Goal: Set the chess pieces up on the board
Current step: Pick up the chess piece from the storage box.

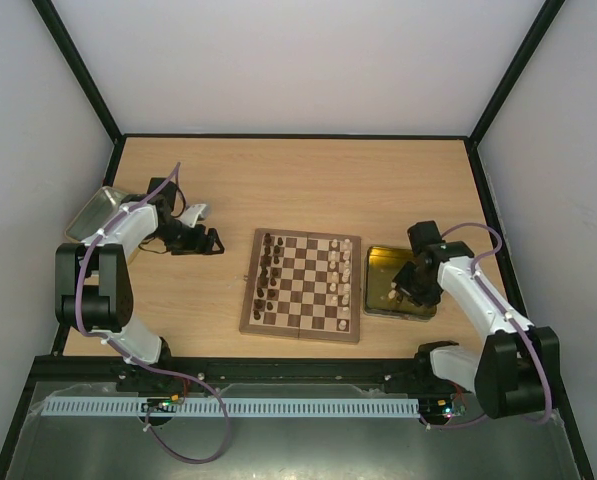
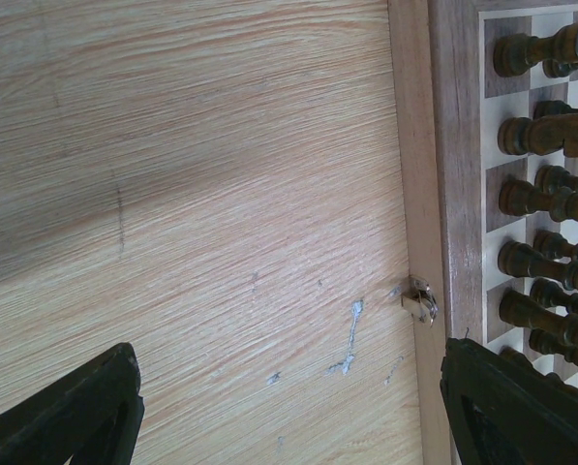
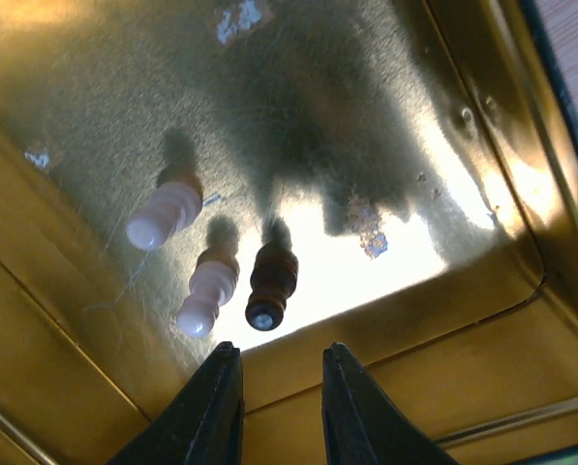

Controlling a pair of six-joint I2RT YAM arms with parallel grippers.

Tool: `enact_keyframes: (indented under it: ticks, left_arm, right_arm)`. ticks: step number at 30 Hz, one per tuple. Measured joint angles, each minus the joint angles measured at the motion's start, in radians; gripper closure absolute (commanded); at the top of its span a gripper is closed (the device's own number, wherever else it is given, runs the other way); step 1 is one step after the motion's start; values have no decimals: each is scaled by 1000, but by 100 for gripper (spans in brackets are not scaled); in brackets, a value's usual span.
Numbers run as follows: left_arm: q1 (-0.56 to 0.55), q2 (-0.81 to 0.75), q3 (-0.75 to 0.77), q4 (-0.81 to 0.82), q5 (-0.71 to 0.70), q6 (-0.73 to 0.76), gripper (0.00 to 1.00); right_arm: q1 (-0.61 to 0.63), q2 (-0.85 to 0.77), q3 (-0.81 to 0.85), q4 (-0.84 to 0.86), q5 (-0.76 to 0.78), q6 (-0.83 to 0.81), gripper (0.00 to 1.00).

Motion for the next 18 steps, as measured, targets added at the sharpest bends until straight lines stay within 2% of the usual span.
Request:
enact_keyframes:
  ticks: [7,18]
  left_arm:
    - [0,0,0,0,-2,0,16]
    - [0,0,0,0,-5,-4,16]
  right_arm:
    - [-55,32,0,28,-4,-45,78]
    - [-61,75,-3,69,-31,-71,78]
